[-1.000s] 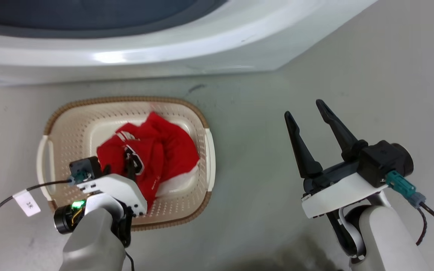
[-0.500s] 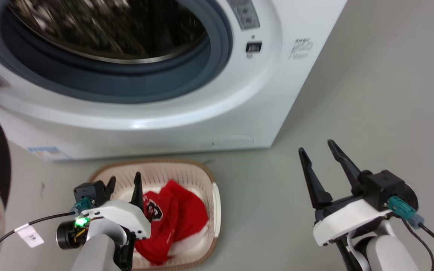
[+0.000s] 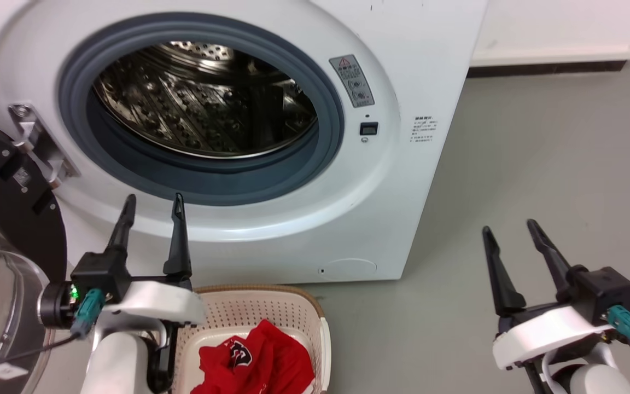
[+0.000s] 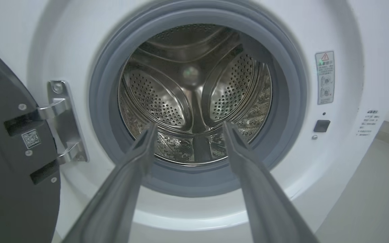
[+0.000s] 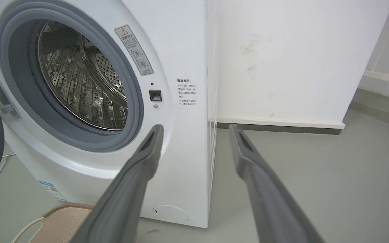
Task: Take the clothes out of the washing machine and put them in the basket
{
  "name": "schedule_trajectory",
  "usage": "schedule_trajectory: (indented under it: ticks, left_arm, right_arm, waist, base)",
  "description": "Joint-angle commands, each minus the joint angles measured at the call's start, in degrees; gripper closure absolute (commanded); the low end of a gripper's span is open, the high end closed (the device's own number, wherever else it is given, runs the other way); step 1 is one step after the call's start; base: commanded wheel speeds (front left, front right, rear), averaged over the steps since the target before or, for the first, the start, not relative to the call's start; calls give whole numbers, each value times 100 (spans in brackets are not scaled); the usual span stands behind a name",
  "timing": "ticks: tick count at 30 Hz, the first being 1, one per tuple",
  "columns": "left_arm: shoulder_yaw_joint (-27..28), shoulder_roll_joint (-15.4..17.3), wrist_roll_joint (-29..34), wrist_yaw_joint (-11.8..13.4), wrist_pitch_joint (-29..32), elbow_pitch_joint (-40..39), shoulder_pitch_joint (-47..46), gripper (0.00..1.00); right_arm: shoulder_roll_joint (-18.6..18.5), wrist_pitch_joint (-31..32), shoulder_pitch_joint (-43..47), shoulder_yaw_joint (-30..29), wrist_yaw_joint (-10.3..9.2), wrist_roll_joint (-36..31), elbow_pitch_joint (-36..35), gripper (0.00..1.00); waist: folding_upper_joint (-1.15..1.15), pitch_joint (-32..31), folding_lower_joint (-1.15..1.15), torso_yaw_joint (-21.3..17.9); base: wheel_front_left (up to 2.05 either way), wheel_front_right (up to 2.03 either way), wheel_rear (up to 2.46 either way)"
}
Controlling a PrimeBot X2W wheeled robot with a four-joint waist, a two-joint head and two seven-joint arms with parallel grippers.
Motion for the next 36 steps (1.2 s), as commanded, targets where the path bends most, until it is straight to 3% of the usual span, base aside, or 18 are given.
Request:
schedule_trajectory:
  ticks: [1, 15, 35, 36]
  left_arm:
    - [-26, 43, 101, -20, -12, -283, 203, 0]
    - [-134, 112, 164, 100, 313, -982, 1382, 0]
    - [-182, 172, 3, 155, 443, -985, 1481, 0]
    - [-174, 145, -2, 152, 441, -988, 1451, 100]
  right_arm:
    - [4, 29, 105, -97, -3, -26, -38, 0]
    - [4, 205, 615, -214, -3, -41, -192, 0]
    - [4, 273, 663, -152, -3, 26, -235, 0]
    - [0, 250, 611, -150, -1, -7, -205, 100]
  waist:
    - [0, -142, 2, 33]
    - [0, -579, 2, 45]
    - [0, -585, 2, 28]
    - [0, -585, 2, 28]
  base:
    - [0, 0, 0]
    - [0, 0, 0]
    - [0, 0, 0]
    - [0, 0, 0]
